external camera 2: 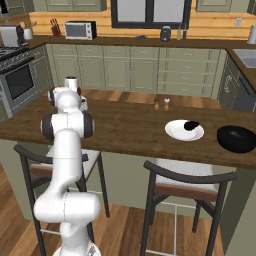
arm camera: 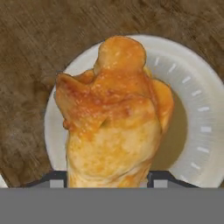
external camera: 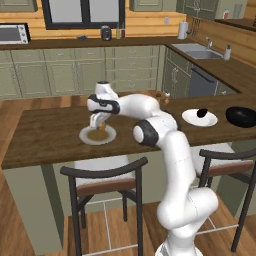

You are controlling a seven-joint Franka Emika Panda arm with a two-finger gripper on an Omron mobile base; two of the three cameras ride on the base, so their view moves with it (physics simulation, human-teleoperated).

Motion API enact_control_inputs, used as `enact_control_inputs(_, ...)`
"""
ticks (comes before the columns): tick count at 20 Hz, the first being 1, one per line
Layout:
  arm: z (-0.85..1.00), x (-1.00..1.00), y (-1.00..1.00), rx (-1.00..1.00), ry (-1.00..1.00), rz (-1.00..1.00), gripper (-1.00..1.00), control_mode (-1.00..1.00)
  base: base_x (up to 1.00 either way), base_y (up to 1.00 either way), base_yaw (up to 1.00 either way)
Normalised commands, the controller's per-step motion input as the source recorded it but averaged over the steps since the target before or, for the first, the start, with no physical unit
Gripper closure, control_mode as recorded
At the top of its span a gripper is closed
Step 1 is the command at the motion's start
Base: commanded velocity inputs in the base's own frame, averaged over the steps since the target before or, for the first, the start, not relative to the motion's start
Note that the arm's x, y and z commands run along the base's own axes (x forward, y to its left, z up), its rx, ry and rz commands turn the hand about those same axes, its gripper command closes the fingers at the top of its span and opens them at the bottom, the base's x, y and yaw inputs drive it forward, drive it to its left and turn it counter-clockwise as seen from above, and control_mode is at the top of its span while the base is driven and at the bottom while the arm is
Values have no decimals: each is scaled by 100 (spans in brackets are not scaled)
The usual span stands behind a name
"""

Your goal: Pick the chicken drumstick and avocado from their plates and place them in the bowl. Then put the bowl in the fridge.

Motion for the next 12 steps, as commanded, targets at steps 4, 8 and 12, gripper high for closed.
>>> enact_control_inputs(4, 98, -99, -29, 4, 0, 0, 100, -100, 0, 0, 0)
enact_control_inputs(8, 58, -100, -56, 3, 1, 0, 100, -100, 0, 0, 0)
enact_control_inputs(12, 13, -100, -48, 0, -1, -3, 100, -100, 0, 0, 0)
